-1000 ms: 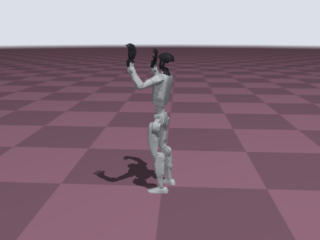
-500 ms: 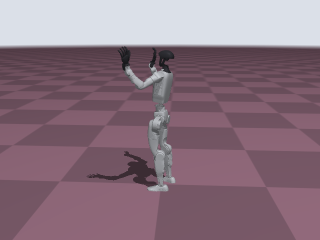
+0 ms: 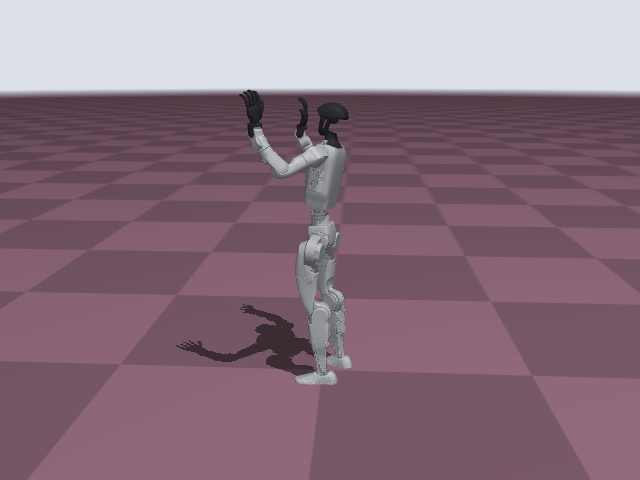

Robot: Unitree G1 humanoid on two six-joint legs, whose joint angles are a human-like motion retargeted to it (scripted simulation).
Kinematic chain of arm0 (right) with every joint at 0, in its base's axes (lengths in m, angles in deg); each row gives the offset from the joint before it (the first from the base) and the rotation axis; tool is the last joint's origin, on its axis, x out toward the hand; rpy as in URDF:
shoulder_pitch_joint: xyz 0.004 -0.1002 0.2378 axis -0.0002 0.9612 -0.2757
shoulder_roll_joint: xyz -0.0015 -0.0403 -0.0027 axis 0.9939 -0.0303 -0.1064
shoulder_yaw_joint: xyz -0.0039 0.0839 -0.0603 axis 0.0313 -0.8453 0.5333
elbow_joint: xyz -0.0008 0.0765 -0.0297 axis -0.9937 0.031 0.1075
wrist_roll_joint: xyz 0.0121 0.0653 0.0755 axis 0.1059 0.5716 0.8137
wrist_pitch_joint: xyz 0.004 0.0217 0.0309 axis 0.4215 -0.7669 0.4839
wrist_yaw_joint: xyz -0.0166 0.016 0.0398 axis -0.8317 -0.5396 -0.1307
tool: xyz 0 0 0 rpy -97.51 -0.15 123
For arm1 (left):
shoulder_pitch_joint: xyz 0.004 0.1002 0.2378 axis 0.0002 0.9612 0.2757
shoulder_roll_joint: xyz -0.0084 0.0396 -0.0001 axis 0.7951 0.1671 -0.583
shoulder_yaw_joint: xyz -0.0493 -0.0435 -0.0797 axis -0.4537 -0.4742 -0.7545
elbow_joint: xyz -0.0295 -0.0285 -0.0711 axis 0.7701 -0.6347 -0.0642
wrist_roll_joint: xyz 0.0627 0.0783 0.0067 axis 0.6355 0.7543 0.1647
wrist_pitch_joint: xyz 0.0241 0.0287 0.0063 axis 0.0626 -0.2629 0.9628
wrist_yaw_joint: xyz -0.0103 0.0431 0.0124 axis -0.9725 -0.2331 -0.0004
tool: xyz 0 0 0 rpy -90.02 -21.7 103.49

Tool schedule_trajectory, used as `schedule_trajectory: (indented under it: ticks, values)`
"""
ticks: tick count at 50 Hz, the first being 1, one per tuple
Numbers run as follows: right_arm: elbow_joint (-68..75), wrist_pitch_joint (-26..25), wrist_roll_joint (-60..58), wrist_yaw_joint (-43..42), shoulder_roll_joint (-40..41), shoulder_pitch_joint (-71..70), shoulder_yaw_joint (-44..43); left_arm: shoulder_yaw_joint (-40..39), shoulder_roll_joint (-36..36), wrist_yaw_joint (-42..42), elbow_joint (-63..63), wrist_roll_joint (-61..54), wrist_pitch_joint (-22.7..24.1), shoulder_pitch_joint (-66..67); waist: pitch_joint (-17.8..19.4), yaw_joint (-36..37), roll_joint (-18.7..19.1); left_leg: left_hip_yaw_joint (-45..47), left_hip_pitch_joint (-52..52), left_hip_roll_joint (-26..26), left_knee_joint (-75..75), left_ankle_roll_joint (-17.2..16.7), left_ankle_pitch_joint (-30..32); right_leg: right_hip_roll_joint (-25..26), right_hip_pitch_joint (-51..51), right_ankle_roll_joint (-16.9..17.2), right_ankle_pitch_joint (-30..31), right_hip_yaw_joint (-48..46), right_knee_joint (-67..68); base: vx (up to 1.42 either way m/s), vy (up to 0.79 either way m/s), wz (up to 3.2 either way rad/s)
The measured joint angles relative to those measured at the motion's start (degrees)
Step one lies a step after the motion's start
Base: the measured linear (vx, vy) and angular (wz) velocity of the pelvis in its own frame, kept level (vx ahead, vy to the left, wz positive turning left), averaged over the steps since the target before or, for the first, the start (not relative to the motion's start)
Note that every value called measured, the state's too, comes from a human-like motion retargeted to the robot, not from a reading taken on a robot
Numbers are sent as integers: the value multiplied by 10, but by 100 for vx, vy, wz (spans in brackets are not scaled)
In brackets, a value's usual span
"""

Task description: Upper body actions

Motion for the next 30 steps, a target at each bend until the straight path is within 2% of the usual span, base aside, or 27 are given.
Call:
schedule_trajectory:
  ticks: [5, 12, 19, 30]
  values:
    - [50, 10, 78, 4, 40, 30, -49, -44, -10, -24, -47, -83, 4, 41, -1, -3, 3, 1, -1, 0, 1, 0, -2, 1, 0, 0, -1, 1, -1, 0, 0, 0]
    - [69, 24, 136, -7, 75, 38, -86, -74, -40, 0, -84, -169, -8, 61, -1, -5, 5, -2, -2, -1, 1, 0, -1, 0, 1, 1, -1, 0, -1, 0, 0, 0]
    - [33, 34, 117, -4, 56, 15, -45, -56, -17, 45, -54, -88, -7, 54, -2, -5, 6, -3, -2, -2, 1, 1, 0, -1, 1, 1, -2, -1, -1, 0, 0, 0]
    - [-58, 62, 0, 14, -14, -49, 100, 15, 20, 44, 67, 32, 13, -7, -3, -5, 7, -1, -2, 0, 1, 0, 0, 0, -2, 1, -1, 2, 0, 0, 0, 0]
